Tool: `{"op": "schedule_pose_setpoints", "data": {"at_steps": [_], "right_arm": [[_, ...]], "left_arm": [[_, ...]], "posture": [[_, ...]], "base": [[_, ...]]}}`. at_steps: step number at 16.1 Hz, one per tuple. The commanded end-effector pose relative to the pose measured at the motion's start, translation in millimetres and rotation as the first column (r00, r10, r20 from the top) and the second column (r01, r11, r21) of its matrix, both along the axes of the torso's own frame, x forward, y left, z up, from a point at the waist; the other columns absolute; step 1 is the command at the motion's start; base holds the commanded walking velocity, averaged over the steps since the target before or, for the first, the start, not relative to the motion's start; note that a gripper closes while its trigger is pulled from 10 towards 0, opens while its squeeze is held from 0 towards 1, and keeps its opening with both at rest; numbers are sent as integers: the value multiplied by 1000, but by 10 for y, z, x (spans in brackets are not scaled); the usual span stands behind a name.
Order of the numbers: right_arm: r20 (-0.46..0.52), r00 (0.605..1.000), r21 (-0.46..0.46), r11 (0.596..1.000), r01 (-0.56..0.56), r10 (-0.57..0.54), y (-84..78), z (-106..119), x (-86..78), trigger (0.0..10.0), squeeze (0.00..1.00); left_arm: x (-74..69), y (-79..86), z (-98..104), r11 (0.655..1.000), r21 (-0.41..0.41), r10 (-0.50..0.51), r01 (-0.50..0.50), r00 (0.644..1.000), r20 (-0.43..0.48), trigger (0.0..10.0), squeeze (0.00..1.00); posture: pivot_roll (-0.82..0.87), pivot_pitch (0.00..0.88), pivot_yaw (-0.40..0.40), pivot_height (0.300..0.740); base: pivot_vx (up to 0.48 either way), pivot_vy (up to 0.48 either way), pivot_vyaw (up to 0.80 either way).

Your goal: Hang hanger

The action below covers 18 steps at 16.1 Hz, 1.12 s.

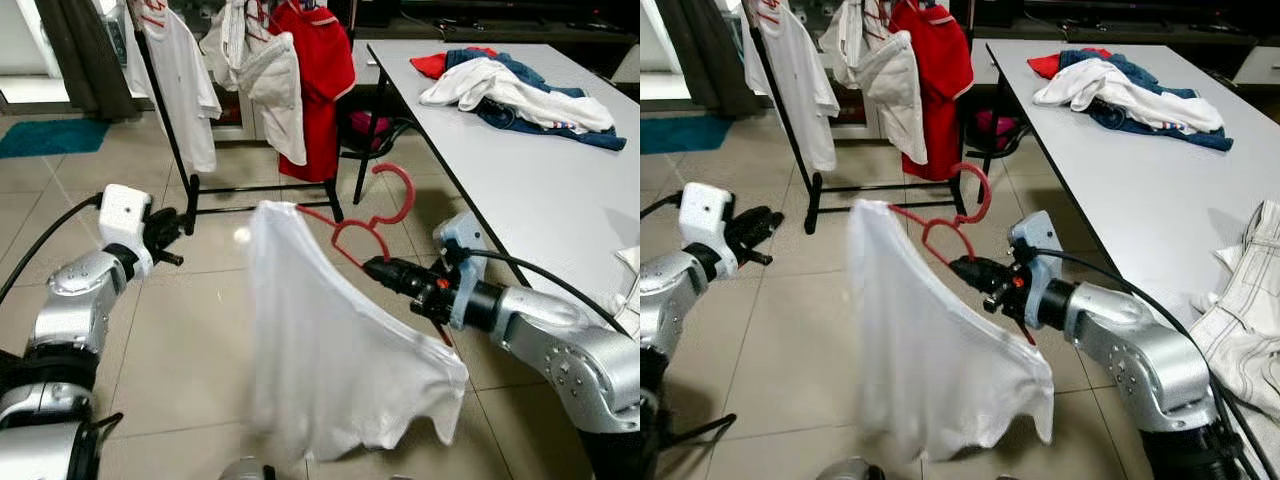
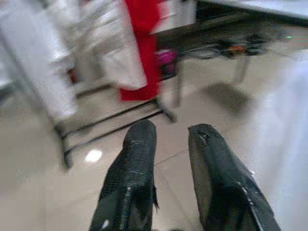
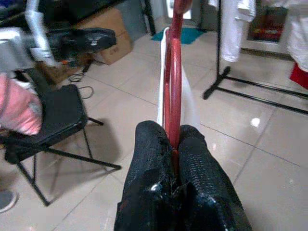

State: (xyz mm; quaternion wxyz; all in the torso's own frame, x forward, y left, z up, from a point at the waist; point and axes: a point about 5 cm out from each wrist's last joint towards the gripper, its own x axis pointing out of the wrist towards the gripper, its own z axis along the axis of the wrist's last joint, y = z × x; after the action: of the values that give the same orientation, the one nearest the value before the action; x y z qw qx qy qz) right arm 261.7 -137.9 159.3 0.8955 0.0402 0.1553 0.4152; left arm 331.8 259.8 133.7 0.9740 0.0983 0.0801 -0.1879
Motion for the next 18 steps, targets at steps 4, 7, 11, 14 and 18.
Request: {"op": "schedule_pose_setpoints", "data": {"at_steps": [4, 7, 11, 14, 18], "right_arm": [[50, 999, -23, 1000, -1, 2, 204, 122, 66, 10000, 0], [30, 996, -21, 997, 80, -80, 341, 107, 172, 10000, 0], [15, 983, -20, 983, 184, -183, 403, 97, 267, 10000, 0], [32, 979, -46, 978, 201, -200, 343, 98, 286, 10000, 0], [44, 994, -123, 987, 104, -99, 179, 54, 212, 10000, 0]], "left_arm": [[-123, -888, 229, 829, -75, -550, 554, 833, 61, 10000, 1000], [-263, -1392, 119, 593, -113, -805, 797, 590, -63, 10000, 1000], [-350, -1585, 17, 457, -64, -881, 887, 441, -174, 10000, 0], [-351, -1497, 180, 455, -65, -884, 888, 442, -151, 10000, 0], [-272, -1079, 713, 498, -74, -867, 864, 496, -49, 10000, 867]], "posture": [[-50, 0, -8, 740], [-61, 0, -2, 740], [-77, 0, 11, 740], [-80, 0, 10, 740], [-51, 0, -11, 740]], "base": [[0, 0, 0], [0, 0, 0], [0, 0, 0], [0, 0, 0], [0, 0, 0]]}}
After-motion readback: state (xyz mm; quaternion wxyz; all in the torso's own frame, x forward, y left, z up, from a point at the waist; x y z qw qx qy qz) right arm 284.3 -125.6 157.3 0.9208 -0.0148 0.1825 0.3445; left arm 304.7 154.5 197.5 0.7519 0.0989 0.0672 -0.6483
